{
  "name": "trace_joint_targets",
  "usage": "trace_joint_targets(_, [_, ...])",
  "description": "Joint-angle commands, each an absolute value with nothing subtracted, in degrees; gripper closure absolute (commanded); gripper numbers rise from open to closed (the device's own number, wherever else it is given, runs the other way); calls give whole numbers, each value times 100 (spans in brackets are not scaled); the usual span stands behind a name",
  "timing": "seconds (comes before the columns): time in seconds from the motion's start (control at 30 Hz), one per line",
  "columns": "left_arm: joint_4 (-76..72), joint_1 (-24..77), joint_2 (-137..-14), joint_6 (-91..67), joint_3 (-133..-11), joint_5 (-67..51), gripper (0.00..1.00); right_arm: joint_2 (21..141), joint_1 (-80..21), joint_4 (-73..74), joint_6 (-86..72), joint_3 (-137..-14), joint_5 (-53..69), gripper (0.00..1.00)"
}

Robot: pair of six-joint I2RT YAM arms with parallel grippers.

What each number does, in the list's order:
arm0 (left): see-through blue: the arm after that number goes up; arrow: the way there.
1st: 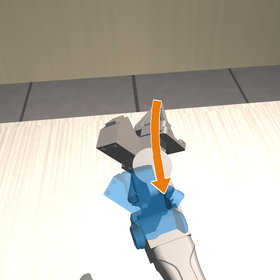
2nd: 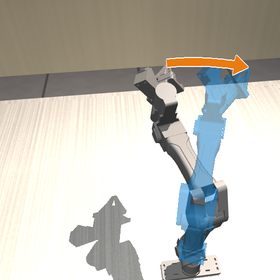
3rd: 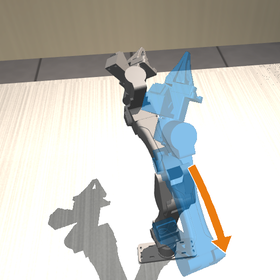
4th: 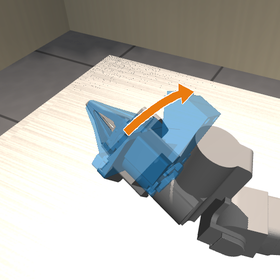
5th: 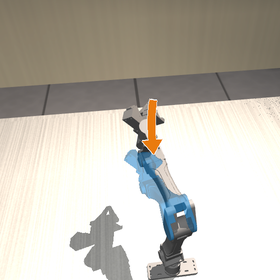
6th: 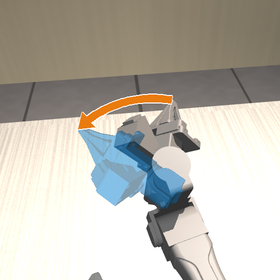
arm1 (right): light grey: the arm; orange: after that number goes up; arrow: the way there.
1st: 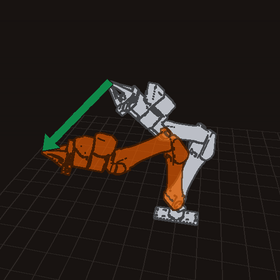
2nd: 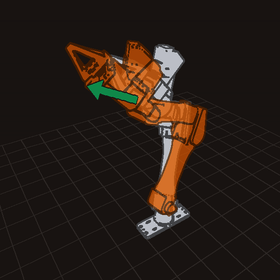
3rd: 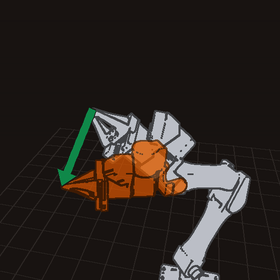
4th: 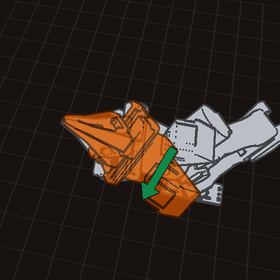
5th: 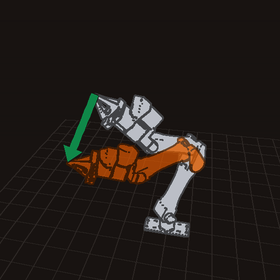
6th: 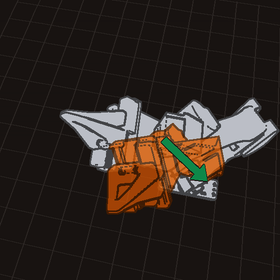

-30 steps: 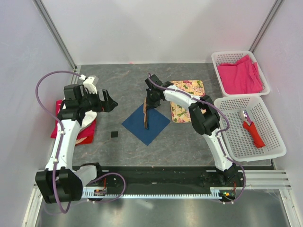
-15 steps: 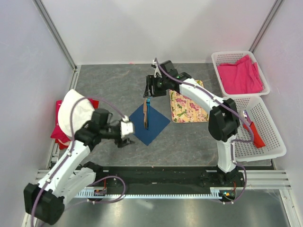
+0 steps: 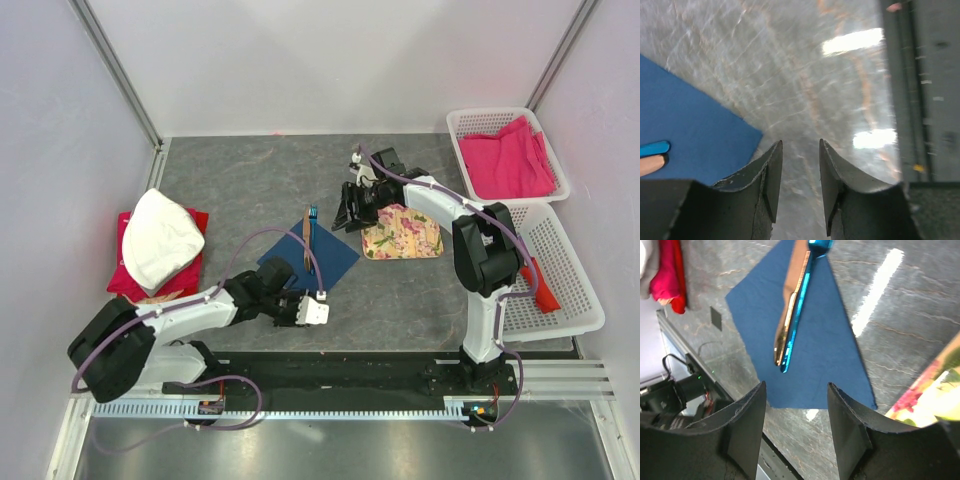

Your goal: Place the utensils on the paper napkin and roll it up

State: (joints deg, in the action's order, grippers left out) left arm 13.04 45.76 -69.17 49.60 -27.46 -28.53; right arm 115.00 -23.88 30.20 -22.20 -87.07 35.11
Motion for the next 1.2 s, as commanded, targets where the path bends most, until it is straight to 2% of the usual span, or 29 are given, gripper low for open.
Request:
trace_joint_targets(0.0, [326, 4605, -7259, 5308, -2865, -2241, 58, 11145, -2391, 2777, -1951, -8710, 3867, 41])
trace_joint_targets(0.23, [18, 4605, -7673, 5466, -2997, -2144, 59, 11153, -2364, 2777, -1908, -8675, 4043, 42])
trace_joint_targets(1.17, [-88, 4597, -7857, 5590, -3094, -2259, 59, 11294, -2347, 2769, -1898, -8569, 4148, 41])
